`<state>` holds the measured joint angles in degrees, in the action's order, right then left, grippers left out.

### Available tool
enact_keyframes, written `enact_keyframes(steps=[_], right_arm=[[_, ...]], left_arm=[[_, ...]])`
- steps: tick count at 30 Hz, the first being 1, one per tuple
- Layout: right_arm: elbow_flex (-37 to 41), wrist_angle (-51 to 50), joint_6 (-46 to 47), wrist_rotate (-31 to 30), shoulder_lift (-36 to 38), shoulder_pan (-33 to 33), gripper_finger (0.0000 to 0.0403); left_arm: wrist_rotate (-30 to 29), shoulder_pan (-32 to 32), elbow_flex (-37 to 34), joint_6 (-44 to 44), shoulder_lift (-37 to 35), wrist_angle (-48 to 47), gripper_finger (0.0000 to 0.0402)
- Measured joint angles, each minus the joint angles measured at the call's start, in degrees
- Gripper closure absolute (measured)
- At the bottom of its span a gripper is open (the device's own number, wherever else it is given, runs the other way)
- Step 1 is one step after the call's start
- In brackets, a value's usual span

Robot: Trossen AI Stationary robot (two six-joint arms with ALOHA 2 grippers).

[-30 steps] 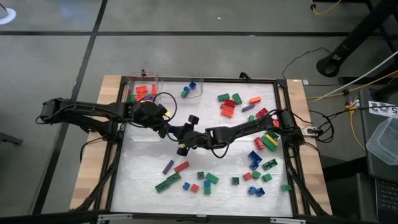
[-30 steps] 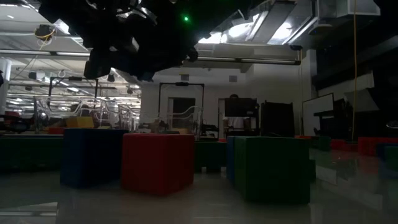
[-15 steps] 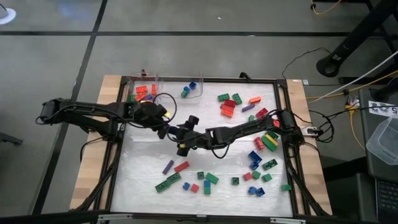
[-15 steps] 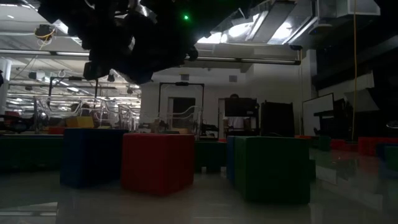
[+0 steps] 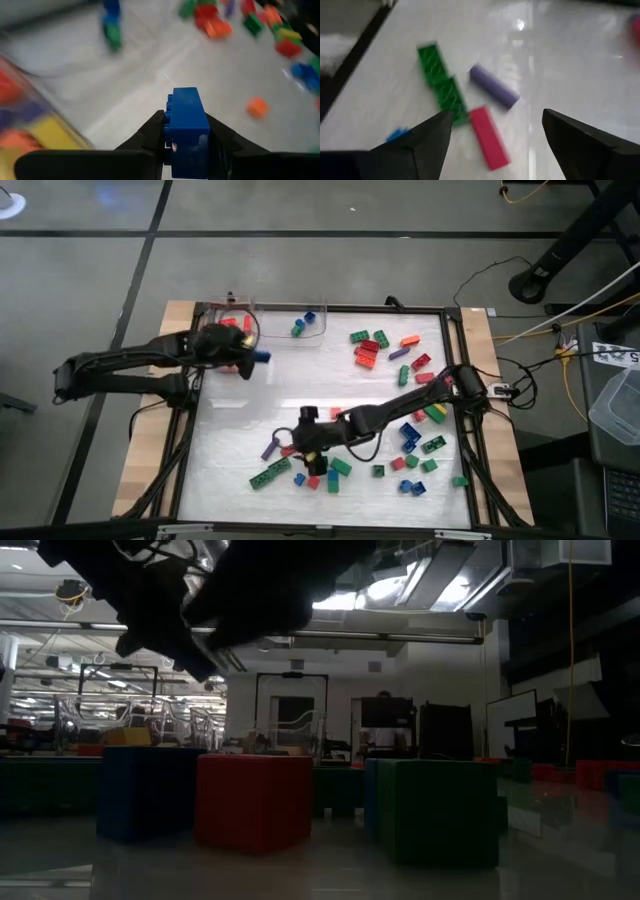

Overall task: Sort blocks by size
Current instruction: Put the large blue game piece into the left transparent bin, then put the large red block into the left transparent bin

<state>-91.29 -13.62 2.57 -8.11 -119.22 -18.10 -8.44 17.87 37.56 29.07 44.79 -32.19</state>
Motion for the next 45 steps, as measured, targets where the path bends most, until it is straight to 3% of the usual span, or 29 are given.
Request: enact_keyframes(steps=[8,14,20,32,38,41,45], right_arm=[[0.0,-0.2,-1.6,2.5,-5.8,0.7,0.0111],[0.1,-0.1,-1.8,4.4,-7.8,1.7,0.012],[0.1,-0.5,-1.9,6.2,-8.1,2.5,0.0154],[-0.1,-2.6,-1.6,9.3,-10.1,2.8,0.0276],[-0.2,-2.6,-1.5,10.0,-10.8,2.8,0.0293],[-0.2,-2.5,-1.4,10.0,-10.3,2.8,0.0286],[-2.7,-5.8,-1.6,7.7,-10.4,2.7,0.0287]], left_arm=[[-18.3,5.1,0.0,-5.1,-4.6,-1.3,0.0306],[-25.8,8.1,0.0,-3.8,-4.4,-4.9,0.0303],[-25.8,10.2,0.0,-1.2,-3.3,-10.2,0.0302],[-23.3,11.1,0.0,2.4,-1.1,-13.8,0.0223],[-20.4,11.0,0.0,2.5,-1.2,-13.4,0.022],[-16.8,11.0,0.0,2.5,-1.2,-13.3,0.0225],[-5.6,10.9,0.0,2.5,-1.2,-11.3,0.0232]])
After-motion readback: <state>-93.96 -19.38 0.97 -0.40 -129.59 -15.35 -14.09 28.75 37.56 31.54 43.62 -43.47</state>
